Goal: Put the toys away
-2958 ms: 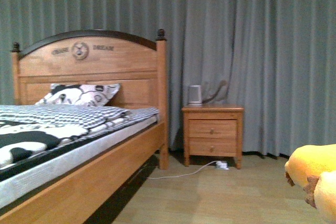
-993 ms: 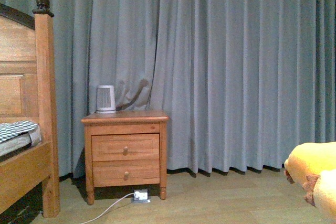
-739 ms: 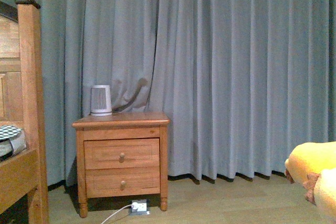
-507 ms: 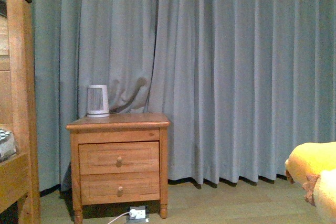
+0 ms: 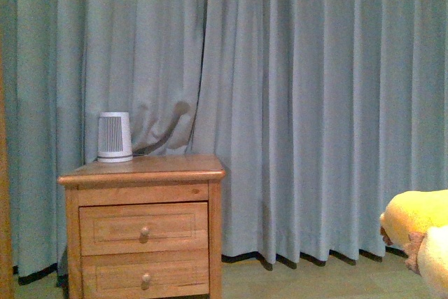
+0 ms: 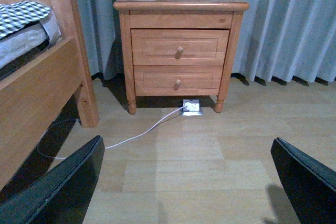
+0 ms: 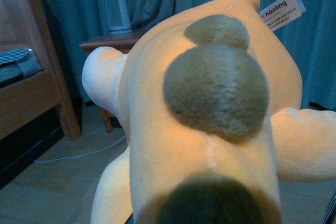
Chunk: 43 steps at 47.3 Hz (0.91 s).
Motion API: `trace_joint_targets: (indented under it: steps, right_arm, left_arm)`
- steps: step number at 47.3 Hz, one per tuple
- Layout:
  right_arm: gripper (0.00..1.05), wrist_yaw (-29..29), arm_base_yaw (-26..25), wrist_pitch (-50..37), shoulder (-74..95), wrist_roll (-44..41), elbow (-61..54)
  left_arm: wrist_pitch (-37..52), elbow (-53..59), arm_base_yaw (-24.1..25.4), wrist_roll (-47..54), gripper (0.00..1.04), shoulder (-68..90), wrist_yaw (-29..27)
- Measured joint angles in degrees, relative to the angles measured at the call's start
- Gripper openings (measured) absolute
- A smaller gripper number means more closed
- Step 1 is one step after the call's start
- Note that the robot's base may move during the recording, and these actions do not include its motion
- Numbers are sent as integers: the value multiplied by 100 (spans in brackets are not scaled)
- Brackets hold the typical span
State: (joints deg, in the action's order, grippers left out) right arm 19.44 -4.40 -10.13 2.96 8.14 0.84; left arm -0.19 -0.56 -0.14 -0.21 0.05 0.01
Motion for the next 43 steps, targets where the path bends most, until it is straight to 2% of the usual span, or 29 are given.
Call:
trace_joint_targets:
  steps: [43]
  right_arm:
    - [7, -15, 2, 2, 4, 0, 0]
  left_arm:
    - [0, 0, 4, 0, 99, 4, -4]
